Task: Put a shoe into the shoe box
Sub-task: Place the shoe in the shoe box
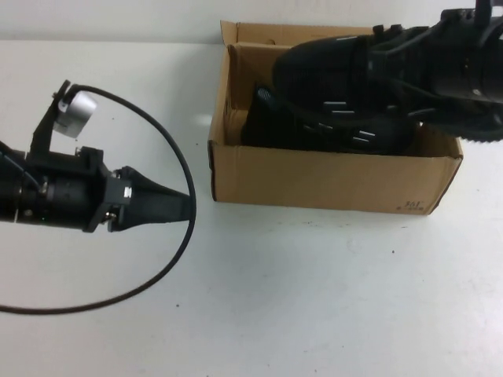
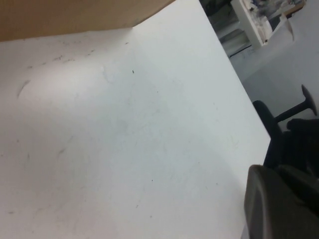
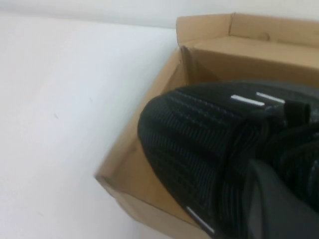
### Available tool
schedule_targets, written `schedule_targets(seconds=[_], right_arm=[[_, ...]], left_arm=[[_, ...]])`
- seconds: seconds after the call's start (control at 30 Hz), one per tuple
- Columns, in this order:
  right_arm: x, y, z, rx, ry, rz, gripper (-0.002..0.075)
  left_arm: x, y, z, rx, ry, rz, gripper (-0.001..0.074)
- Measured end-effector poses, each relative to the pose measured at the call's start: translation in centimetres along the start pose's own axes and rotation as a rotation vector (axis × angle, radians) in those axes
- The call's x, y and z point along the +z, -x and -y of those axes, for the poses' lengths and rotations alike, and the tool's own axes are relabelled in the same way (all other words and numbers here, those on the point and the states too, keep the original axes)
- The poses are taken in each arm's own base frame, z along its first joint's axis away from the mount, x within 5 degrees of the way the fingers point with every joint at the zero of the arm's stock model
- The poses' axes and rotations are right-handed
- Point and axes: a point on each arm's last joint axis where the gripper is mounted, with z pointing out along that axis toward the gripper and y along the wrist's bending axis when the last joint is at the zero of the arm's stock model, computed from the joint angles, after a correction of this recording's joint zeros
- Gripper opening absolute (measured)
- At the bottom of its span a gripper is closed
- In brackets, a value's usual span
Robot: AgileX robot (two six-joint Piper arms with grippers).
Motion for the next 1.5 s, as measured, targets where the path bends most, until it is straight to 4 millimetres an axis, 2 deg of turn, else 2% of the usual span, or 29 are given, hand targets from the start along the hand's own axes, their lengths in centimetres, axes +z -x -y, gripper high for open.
schedule_targets(seconds=[0.2, 0.43, 0.57, 0.7, 0.83, 1.23, 1.3, 1.5], right_arm=[[3.5, 0.4, 0.3, 0.14, 0.042, -0.037, -0.0003], [7.9, 0.5, 0.8, 0.076, 0.082, -0.128, -0.0004], [9.6, 0.3, 1.3, 0.052, 0.086, -0.15, -0.0004], [10.7, -0.3, 3.1, 0.116, 0.072, -0.168, -0.0004], [12.0, -1.3, 4.4, 0.182, 0.068, -0.197, -0.0005], [15.6, -4.8, 5.5, 0.325, 0.105, -0.314, 0.0], [15.9, -5.2, 5.5, 0.332, 0.112, -0.333, 0.0024], [15.9, -5.5, 5.4, 0.348, 0.128, -0.361, 0.0184]], left_arm=[[-2.0, 0.0, 2.2, 0.159, 0.172, 0.036, -0.0001], [-6.2, -0.5, 6.8, 0.337, 0.449, 0.203, -0.0001], [-8.1, -1.4, 9.3, 0.378, 0.532, 0.282, -0.0001], [-9.2, -2.3, 10.8, 0.395, 0.567, 0.318, -0.0001], [-9.4, -2.8, 11.4, 0.392, 0.566, 0.324, -0.0001], [-9.4, -2.9, 11.3, 0.365, 0.558, 0.319, -0.0001], [-9.4, -2.9, 11.3, 0.363, 0.557, 0.318, -0.0001], [-9.3, -3.0, 11.3, 0.356, 0.552, 0.313, -0.0001]])
